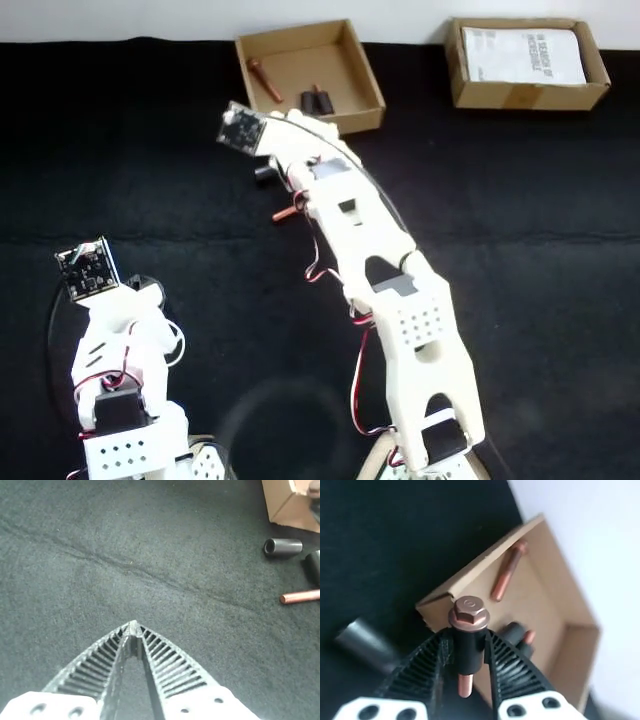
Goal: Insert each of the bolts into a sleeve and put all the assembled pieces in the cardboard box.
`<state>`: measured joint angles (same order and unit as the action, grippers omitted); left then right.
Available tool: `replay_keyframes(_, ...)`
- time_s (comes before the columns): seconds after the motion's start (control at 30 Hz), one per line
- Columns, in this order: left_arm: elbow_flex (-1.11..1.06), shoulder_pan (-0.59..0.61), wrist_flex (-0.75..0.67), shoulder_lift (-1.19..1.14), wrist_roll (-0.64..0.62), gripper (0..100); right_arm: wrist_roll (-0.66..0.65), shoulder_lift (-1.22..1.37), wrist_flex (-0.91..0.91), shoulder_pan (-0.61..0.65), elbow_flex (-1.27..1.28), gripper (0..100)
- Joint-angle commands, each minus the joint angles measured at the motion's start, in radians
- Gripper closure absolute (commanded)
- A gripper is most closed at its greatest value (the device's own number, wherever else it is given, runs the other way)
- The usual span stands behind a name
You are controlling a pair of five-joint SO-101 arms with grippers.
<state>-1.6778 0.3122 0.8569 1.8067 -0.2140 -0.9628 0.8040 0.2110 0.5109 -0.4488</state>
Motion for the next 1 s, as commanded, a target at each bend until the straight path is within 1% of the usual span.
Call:
replay_keyframes(0.0,-0.018,0.013,0.006,0.016,-0.006,99,-0.078,-0.033,-0.111,0.002,-0.071,99.1)
replay_keyframes(0.17,-0.018,0.012,0.006,0.016,-0.006,99,-0.087,-0.073,-0.111,0.002,-0.127,99.1)
replay_keyframes(0.33,-0.018,0.013,0.006,0.016,-0.006,99,-0.104,-0.096,-0.113,0.002,-0.114,99.1)
replay_keyframes(0.47,-0.018,0.013,0.008,0.016,-0.006,99,-0.218,-0.079,-0.145,0.001,-0.070,99.1)
replay_keyframes(0.53,-0.018,0.013,0.017,0.016,-0.006,99,-0.279,-0.061,-0.242,0.001,-0.044,99.1)
replay_keyframes(0.67,-0.018,0.013,0.021,0.016,-0.006,99,-0.511,-0.001,-0.501,0.001,-0.022,99.1)
replay_keyframes(0.73,-0.018,0.012,0.021,0.016,-0.006,99,-0.635,0.047,-0.572,0.001,-0.022,99.1)
replay_keyframes(0.8,-0.018,0.012,0.025,0.016,-0.006,99,-0.720,0.088,-0.611,0.001,-0.024,99.1)
replay_keyframes(0.9,-0.018,0.010,0.028,0.016,-0.006,99,-0.755,0.122,-0.642,0.001,-0.024,96.6)
replay_keyframes(0.97,-0.018,0.008,0.029,0.016,-0.006,99,-0.753,0.122,-0.628,-0.002,-0.024,89.0)
